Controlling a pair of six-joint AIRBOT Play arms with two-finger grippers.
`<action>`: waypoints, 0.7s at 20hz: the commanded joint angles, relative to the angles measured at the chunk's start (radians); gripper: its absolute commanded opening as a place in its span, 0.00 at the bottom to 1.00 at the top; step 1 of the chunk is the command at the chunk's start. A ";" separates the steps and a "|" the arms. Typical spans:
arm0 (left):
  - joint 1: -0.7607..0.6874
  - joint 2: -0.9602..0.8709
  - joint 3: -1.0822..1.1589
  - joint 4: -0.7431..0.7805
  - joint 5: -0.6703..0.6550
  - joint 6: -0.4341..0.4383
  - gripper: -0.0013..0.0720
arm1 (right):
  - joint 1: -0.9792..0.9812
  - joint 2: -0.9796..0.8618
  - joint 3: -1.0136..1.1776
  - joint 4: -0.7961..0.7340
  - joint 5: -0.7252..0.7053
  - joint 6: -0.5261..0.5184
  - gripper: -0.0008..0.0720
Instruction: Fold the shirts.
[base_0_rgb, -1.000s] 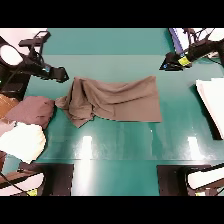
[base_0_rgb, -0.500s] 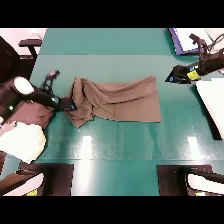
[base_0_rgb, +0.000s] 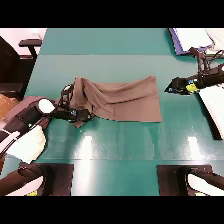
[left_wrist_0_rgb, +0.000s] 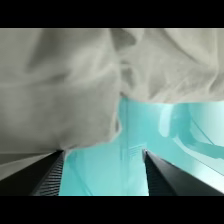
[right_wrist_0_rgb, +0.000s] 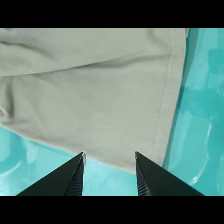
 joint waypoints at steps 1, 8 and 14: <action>-0.031 -0.005 -0.008 -0.005 0.038 -0.014 0.81 | 0.000 0.006 -0.013 0.017 -0.008 0.000 0.52; -0.031 -0.006 -0.008 -0.013 0.148 -0.022 0.81 | 0.000 0.006 -0.013 0.017 -0.008 0.000 0.52; -0.031 -0.044 -0.008 -0.047 0.143 -0.043 0.69 | 0.000 0.006 -0.013 0.016 -0.009 0.000 0.52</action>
